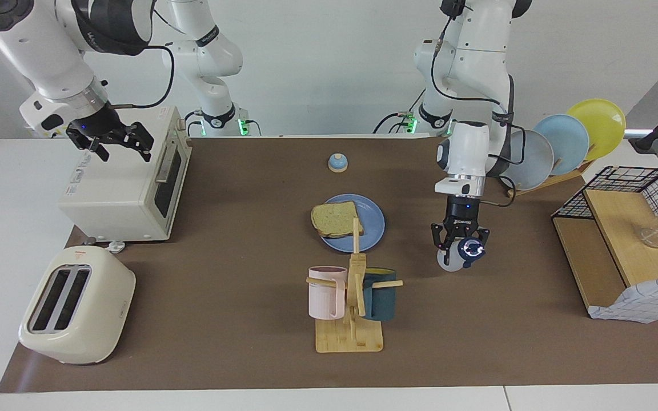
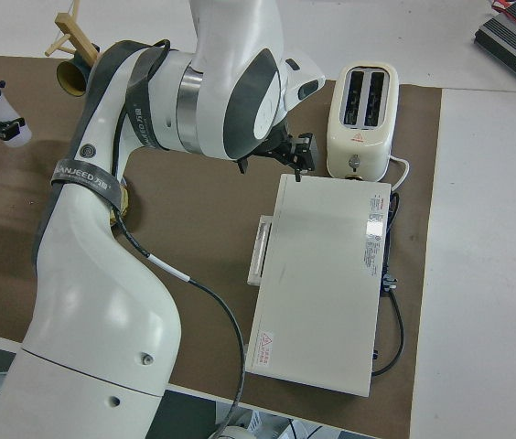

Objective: Put bread on plate and add seasoning
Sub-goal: 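Lower the upright bottle onto the table with the left gripper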

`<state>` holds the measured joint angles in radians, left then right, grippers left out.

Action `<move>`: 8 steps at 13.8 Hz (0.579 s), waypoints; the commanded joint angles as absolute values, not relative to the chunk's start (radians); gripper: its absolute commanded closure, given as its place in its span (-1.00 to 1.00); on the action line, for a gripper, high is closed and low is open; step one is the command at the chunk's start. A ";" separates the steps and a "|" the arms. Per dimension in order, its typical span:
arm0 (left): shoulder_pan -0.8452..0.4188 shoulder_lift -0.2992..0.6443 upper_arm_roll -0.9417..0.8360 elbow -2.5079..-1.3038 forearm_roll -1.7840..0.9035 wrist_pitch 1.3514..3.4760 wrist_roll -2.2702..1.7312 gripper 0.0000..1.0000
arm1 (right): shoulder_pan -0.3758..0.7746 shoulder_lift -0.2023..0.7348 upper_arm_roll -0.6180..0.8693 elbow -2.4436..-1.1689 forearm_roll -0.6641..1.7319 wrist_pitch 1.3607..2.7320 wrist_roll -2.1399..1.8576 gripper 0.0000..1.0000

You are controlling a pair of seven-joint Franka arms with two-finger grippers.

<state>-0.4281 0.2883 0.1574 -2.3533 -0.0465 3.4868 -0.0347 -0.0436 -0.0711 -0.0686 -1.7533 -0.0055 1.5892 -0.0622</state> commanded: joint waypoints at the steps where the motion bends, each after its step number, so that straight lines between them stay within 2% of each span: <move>1: -0.428 0.305 0.158 -2.341 -0.041 3.505 -0.041 1.00 | -0.046 -0.086 -0.066 -1.773 0.000 1.605 -0.044 -1.00; 8: -0.430 0.344 0.156 -2.344 -0.034 3.505 -0.041 1.00 | -0.046 -0.086 -0.066 -1.773 0.000 1.605 -0.044 -1.00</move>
